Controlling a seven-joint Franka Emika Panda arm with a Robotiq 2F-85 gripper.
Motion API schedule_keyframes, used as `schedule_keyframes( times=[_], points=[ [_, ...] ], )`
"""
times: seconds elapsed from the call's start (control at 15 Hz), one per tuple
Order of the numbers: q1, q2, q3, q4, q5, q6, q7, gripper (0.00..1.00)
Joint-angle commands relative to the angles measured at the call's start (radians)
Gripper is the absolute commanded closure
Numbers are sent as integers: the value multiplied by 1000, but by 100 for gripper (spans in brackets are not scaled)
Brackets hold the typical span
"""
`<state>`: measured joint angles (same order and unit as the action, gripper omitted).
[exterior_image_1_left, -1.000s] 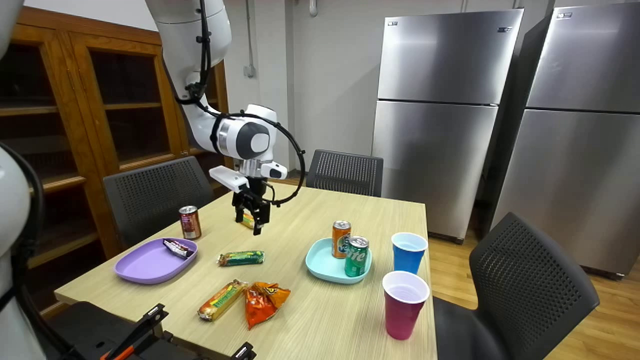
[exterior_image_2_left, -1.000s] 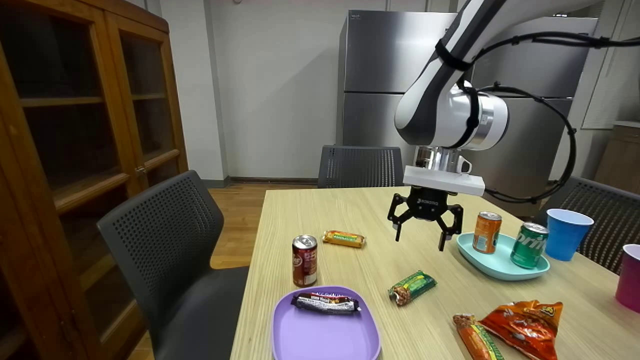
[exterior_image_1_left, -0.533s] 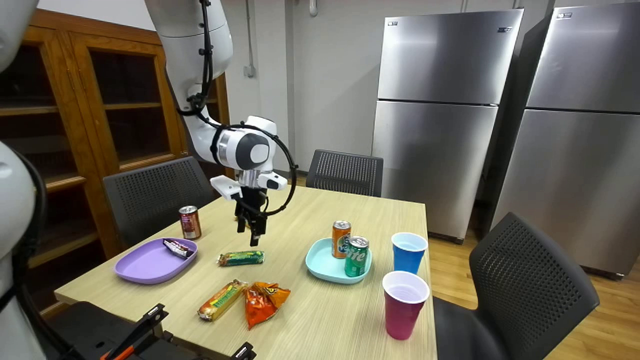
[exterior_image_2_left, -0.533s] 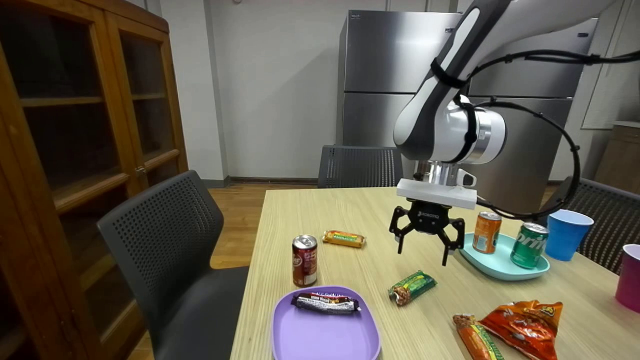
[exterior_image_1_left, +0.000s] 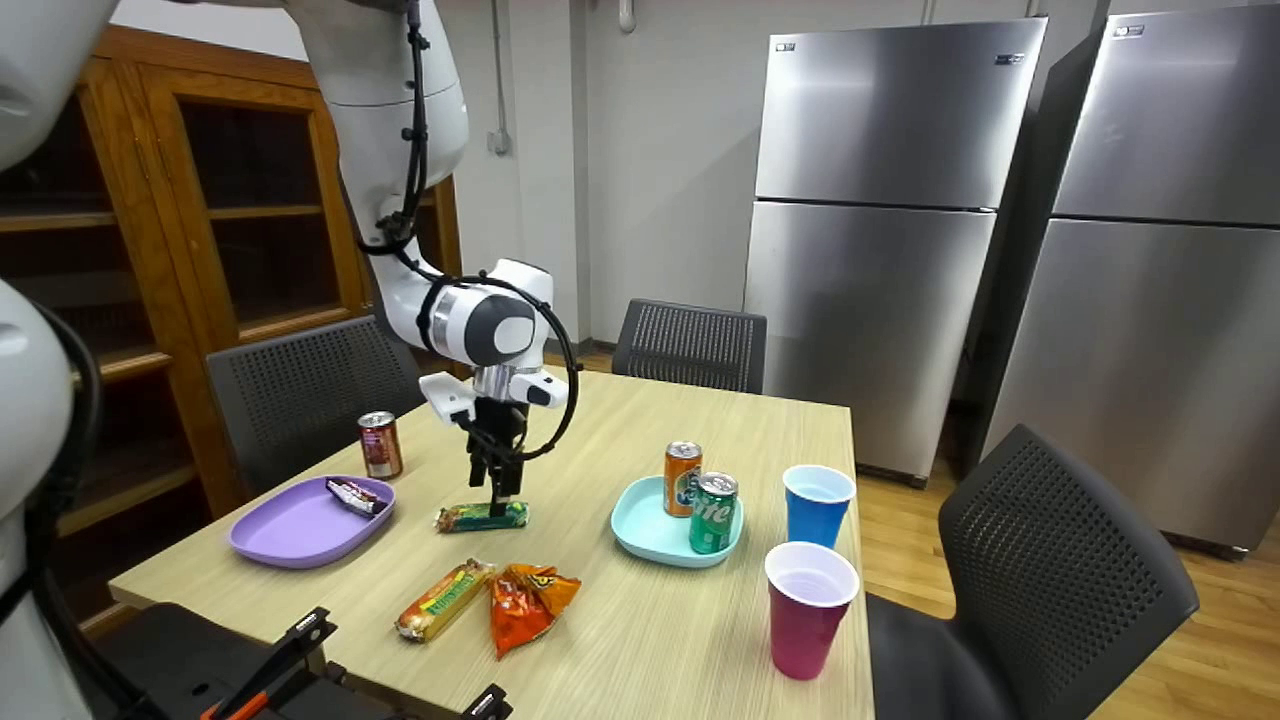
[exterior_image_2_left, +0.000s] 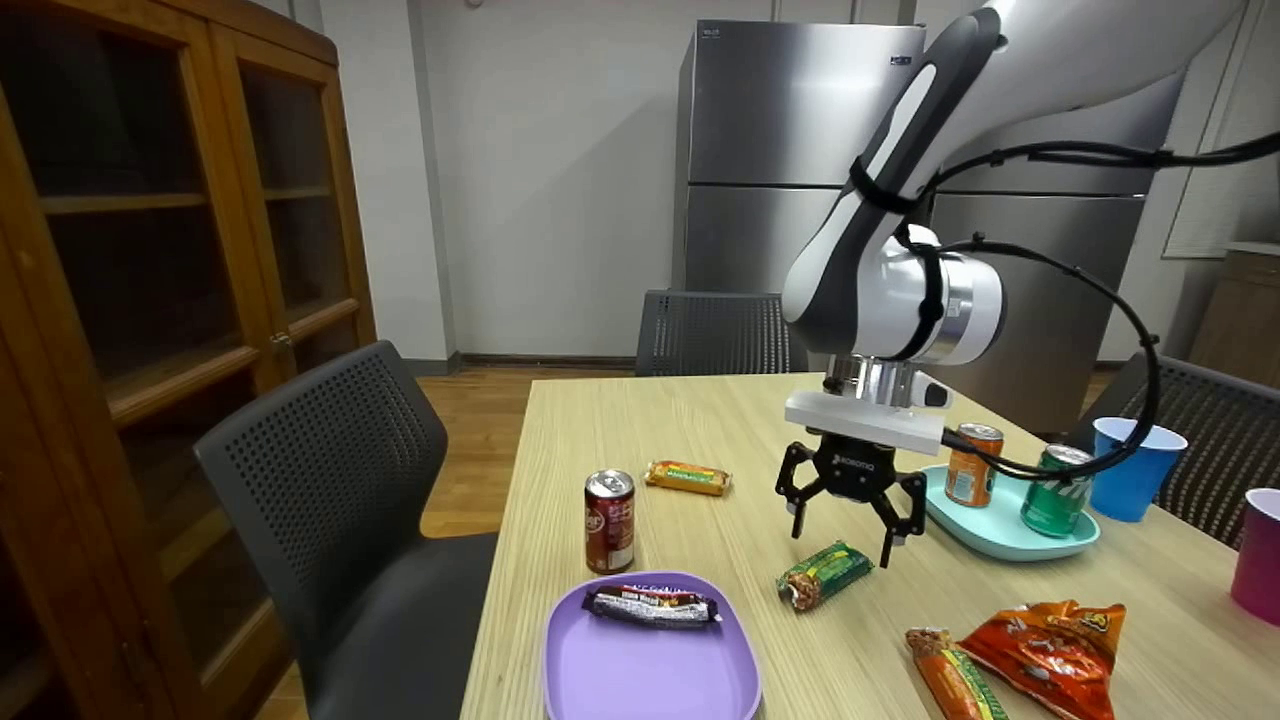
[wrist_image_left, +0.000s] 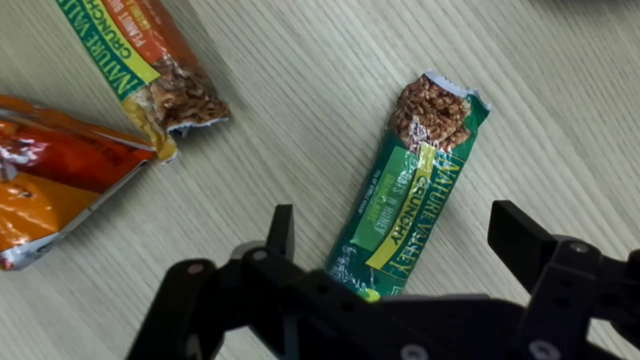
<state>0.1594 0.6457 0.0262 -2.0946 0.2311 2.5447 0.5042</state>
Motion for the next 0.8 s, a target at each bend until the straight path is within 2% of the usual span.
schedule_keyframes(
  times=[0.0,0.53,0.6,0.67,0.73],
  points=[
    [18,22,-8,7,33,43,31,0],
    [24,45,-10,10,37,63,37,0],
    [24,46,-9,10,37,63,36,5],
    [25,46,-9,8,36,67,35,26],
    [27,46,-9,7,36,68,35,29]
  ],
)
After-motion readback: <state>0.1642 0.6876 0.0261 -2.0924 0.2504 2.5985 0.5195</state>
